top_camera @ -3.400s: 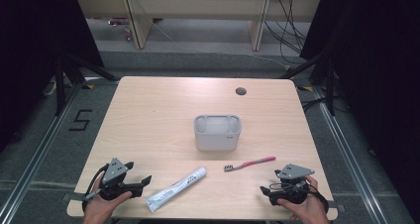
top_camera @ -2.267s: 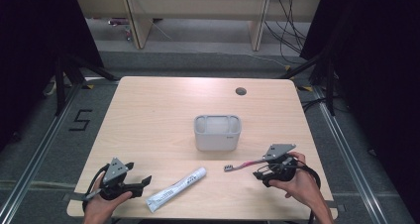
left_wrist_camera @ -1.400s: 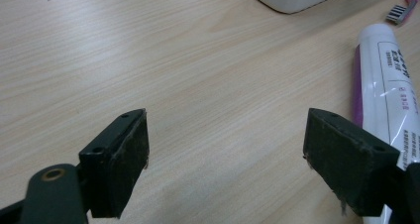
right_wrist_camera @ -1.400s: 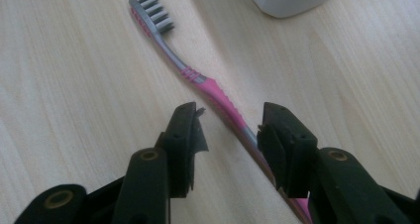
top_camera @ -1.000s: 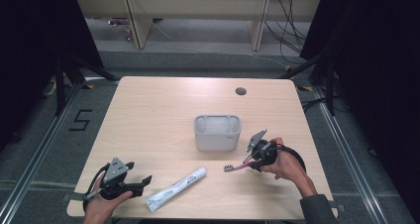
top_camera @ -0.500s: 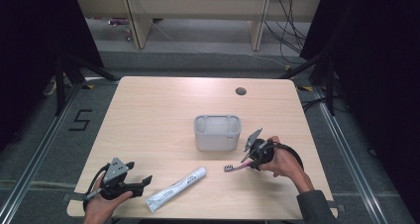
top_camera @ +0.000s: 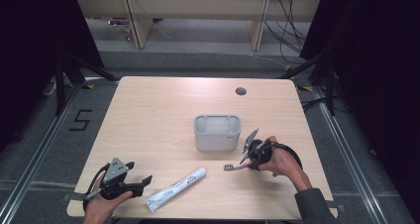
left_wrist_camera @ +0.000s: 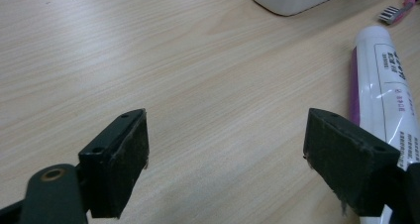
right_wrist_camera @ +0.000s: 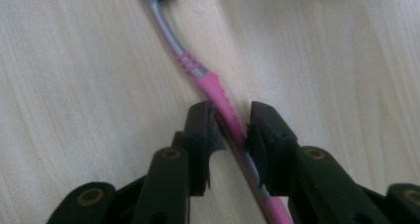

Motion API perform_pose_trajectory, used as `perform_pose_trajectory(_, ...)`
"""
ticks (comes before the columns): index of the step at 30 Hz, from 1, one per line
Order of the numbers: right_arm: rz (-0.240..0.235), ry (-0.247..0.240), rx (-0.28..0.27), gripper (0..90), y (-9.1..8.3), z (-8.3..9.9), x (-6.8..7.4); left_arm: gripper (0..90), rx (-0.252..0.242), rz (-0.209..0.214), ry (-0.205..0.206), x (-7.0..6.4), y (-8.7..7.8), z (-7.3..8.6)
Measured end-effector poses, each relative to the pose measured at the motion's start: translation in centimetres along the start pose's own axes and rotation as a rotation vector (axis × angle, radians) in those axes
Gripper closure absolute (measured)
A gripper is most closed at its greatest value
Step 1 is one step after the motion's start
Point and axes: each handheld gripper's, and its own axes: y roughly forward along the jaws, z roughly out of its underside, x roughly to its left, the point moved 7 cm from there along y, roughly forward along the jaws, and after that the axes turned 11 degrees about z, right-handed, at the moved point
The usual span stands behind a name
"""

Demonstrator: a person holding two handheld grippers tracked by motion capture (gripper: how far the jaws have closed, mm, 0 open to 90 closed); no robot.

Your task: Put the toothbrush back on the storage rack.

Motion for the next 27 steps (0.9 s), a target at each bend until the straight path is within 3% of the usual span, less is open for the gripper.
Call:
perform_pose_trajectory(12,-0.032,-0.007,0.026,77.8,-0.03,0.07,0.46,17.1,0.0,0.003,-0.002,-0.02,0.05,-0.01)
perform_pose_trajectory(15,-0.03,-0.014,0.039,78.5,-0.04,0.12,0.5,17.1,-0.002,0.003,-0.002,-0.01,0.06,-0.02)
perform_pose_trajectory(16,-0.008,-0.035,0.061,79.0,0.0,0.27,0.27,17.1,-0.002,0.003,-0.002,0.0,0.04,-0.02)
perform_pose_trajectory(20,-0.002,-0.022,0.096,79.7,-0.11,0.25,0.53,17.1,-0.001,0.003,-0.002,-0.01,0.05,-0.01)
perform_pose_trajectory(22,-0.008,-0.055,0.092,80.0,0.06,0.11,0.41,17.1,0.0,0.0,0.0,-0.01,0.0,-0.02)
perform_pose_trajectory(27,-0.012,-0.056,0.113,80.9,0.09,-0.03,0.44,17.1,0.002,-0.002,0.0,0.0,-0.03,-0.01)
